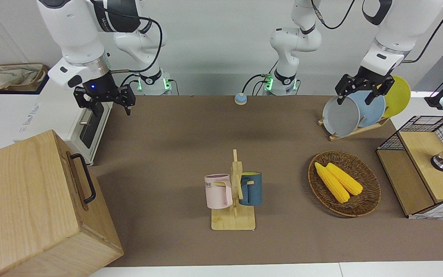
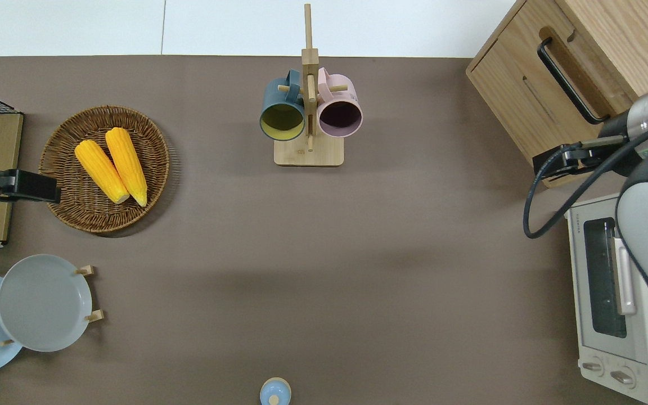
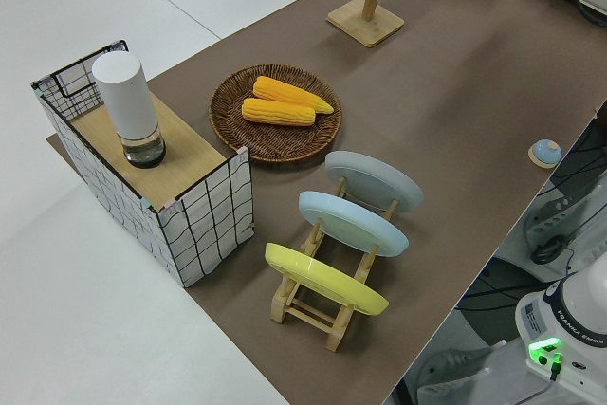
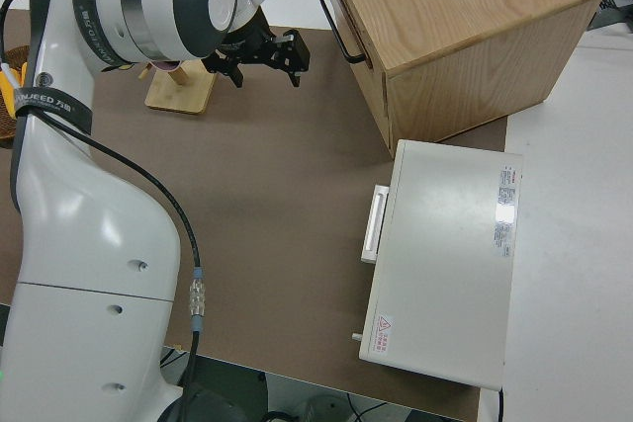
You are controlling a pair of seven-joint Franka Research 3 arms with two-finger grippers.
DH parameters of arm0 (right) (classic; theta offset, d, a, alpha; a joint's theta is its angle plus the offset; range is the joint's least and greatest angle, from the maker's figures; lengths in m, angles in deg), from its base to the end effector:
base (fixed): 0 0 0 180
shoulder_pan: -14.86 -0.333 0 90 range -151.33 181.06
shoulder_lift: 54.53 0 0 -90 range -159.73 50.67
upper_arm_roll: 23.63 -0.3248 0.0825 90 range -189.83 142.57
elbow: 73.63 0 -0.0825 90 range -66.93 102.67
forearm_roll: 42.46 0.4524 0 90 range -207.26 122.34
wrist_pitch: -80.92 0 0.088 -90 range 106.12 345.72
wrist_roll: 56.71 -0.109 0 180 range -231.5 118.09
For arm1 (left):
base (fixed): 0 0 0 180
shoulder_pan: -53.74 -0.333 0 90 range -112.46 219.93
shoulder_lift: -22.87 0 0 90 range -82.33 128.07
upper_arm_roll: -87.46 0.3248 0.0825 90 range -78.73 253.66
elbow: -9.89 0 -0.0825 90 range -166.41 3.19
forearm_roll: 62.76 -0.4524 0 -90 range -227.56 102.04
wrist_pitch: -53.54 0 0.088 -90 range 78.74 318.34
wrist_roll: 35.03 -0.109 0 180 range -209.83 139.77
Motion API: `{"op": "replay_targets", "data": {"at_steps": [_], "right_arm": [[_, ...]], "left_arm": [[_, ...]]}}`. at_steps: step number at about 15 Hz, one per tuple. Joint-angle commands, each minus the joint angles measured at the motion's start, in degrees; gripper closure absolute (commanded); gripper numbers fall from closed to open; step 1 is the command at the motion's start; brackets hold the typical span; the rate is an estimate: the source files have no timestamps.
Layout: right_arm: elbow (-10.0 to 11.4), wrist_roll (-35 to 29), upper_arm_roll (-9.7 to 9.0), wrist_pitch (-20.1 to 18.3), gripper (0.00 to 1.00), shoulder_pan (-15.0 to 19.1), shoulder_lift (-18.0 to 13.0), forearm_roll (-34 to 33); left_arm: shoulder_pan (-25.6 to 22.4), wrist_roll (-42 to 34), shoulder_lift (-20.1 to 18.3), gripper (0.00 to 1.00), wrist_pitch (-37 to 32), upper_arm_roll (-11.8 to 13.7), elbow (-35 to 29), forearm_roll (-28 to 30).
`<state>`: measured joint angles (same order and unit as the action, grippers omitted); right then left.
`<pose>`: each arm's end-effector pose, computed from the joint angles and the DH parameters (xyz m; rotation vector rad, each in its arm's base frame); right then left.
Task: Slide drawer open with right arm
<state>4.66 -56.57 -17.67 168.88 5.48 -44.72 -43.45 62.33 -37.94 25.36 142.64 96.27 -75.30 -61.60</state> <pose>0.6721 0.0445 0.6278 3.1051 0.0979 -0.0008 0.6357 -0.0020 0.6482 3.1276 -0.0747 0.0401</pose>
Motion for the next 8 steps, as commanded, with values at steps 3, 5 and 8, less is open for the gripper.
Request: {"op": "replay_targets", "data": {"at_steps": [3, 5, 8], "right_arm": [[-1.2, 0.4, 0.19, 0.3, 0.017, 1.0, 1.0, -0.1], [-1.2, 0.4, 0.19, 0.3, 0.017, 1.1, 1.2, -0.1], [-1.2, 0.4, 0.28, 0.3, 0.017, 1.1, 1.4, -0.1]], "left_arm": [[1.0, -0.4, 0.8, 0.00, 0.0, 0.9, 1.2, -0.7], [1.0, -0.4, 0.8, 0.00, 0.0, 0.9, 1.2, -0.7], [1.0, -0.4, 0.8, 0.00, 0.0, 0.9, 1.2, -0.7]]}}
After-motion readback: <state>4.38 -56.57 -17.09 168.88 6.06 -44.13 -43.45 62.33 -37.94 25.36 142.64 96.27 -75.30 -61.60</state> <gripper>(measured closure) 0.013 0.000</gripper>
